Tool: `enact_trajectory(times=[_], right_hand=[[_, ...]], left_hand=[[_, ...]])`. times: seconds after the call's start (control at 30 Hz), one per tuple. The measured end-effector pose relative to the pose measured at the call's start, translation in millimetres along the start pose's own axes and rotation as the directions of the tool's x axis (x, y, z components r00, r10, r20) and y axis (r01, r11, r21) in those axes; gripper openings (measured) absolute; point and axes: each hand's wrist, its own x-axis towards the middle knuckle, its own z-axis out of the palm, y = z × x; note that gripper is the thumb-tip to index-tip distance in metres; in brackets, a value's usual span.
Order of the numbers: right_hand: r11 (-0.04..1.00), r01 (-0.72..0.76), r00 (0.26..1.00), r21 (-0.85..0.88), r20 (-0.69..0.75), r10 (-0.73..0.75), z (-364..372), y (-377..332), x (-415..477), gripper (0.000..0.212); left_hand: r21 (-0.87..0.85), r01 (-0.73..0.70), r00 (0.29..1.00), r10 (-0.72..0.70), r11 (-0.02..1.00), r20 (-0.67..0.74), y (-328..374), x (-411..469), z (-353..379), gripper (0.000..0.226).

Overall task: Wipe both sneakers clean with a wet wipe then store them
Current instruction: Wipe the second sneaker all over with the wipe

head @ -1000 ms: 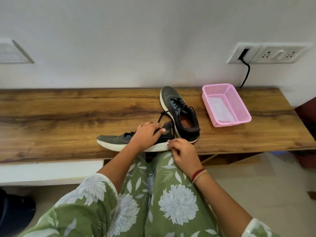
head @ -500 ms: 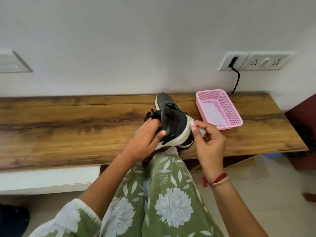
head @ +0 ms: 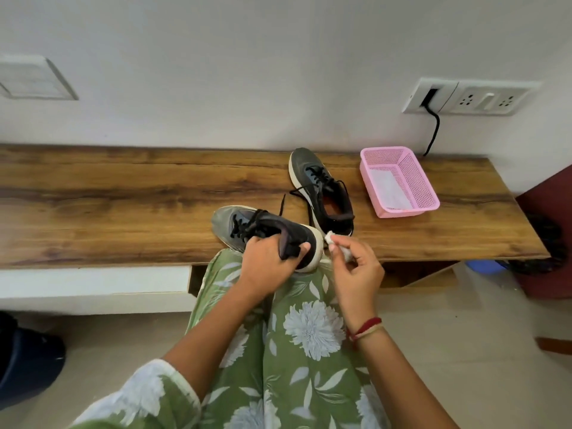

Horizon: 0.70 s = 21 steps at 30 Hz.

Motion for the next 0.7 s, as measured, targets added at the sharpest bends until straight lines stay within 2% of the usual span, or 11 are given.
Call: enact_trajectory(times=[0.17, 0.3, 0.43, 0.57, 0.7], right_hand=[[0.966, 0.175, 0.969, -0.188, 0.204, -0.136, 10, 6, 10, 0.019], [0.968, 0.155, 0.984, -0.196, 0.12, -0.133, 7, 16, -20, 0.023], [0.959, 0.191, 0.968, -0.211, 0.2, -0.149, 3, 20, -39, 0.024], [0.991, 0.094, 0.996, -0.1, 0.002, -0.094, 3, 11, -23, 0.024], [0.969, 0.19, 0.976, -0.159, 0.142, -0.168, 8, 8, -33, 0.024]], left_hand=[[-0.044, 0.035, 0.999, -0.034, 0.998, 0.022, -1, -8, 7, 0.061], [-0.068, 0.11, 0.992, -0.105, 0.992, 0.07, 3, -3, 10, 0.049], [-0.143, 0.136, 0.988, -0.124, 0.98, 0.09, 1, 3, 9, 0.044], [-0.224, 0.081, 0.997, -0.074, 0.971, 0.038, -1, -4, 7, 0.046], [-0.292, 0.071, 0.997, -0.079, 0.954, -0.014, -4, -24, 4, 0.038]])
